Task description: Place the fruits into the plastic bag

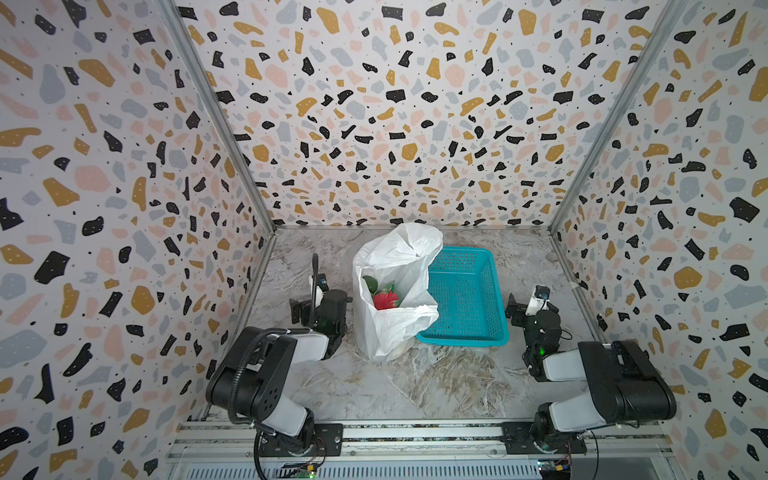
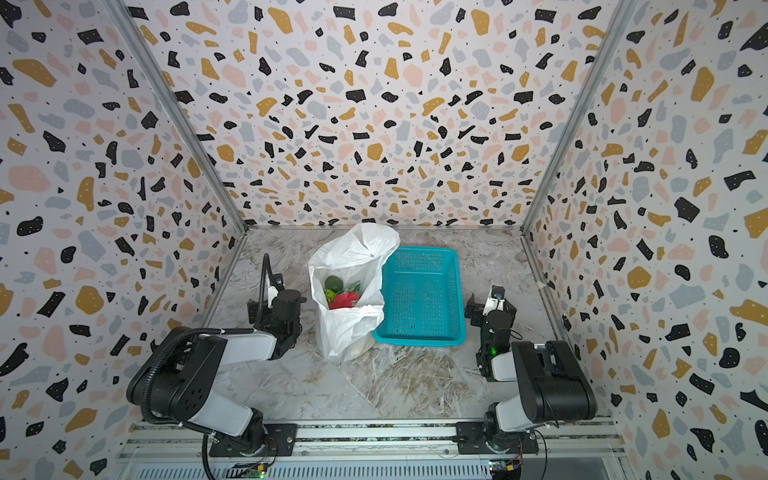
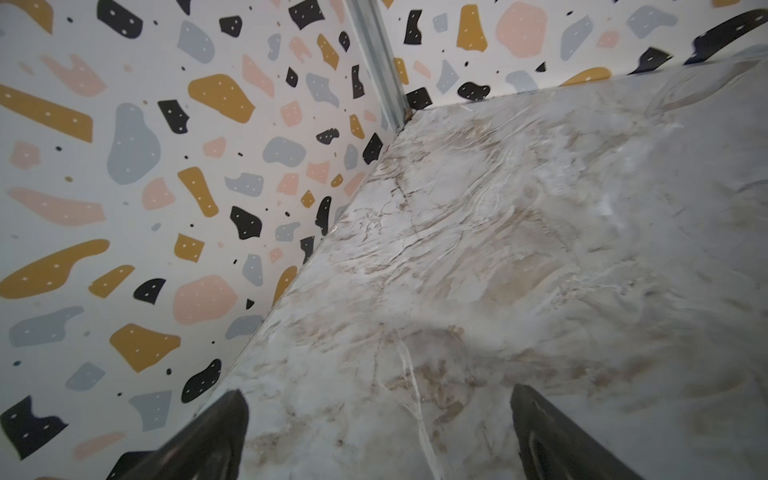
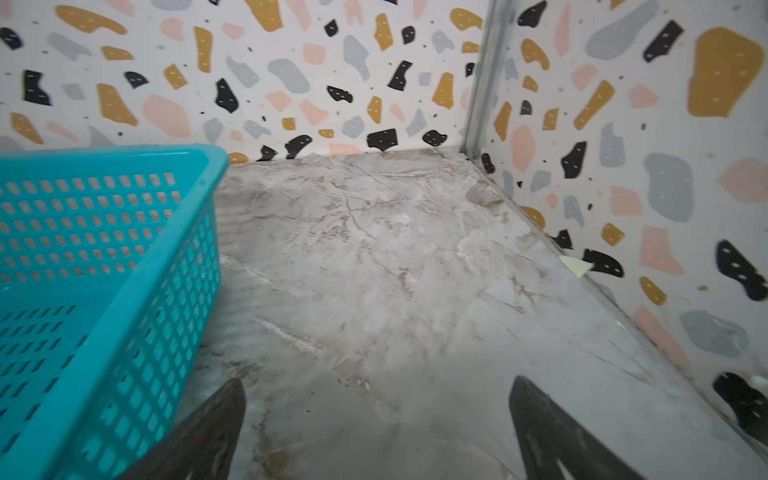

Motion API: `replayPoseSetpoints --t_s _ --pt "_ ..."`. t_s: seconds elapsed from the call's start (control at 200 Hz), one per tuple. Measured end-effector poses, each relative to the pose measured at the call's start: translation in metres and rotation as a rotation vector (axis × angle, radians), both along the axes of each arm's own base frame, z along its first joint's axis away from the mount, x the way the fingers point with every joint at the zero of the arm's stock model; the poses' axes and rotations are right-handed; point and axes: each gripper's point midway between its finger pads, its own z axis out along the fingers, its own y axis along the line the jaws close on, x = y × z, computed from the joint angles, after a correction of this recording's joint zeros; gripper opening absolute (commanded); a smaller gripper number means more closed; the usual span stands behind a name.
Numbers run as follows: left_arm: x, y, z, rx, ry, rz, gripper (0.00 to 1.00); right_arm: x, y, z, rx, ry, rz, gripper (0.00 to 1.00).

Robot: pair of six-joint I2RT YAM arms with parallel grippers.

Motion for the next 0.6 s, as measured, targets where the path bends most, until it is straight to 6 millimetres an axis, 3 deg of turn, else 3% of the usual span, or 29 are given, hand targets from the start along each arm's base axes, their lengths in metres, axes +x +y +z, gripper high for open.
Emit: replayPoseSetpoints --t_s 0.14,0.36,0.601 --pt "-0.008 0.003 0.01 -0.013 -0.081 -0.059 0.99 0.002 0.01 0.002 -0.013 -0.006 0.074 0.99" --pt "-0.024 0.021 -0.002 -0.09 -0.148 -0.119 0.99 0.002 0.016 0.004 -0.027 -0.013 0.109 0.99" --pt "-0.016 0.008 0.007 -0.13 -0.206 -0.21 1.0 0.002 0.019 0.004 -0.03 -0.017 0.12 0.99"
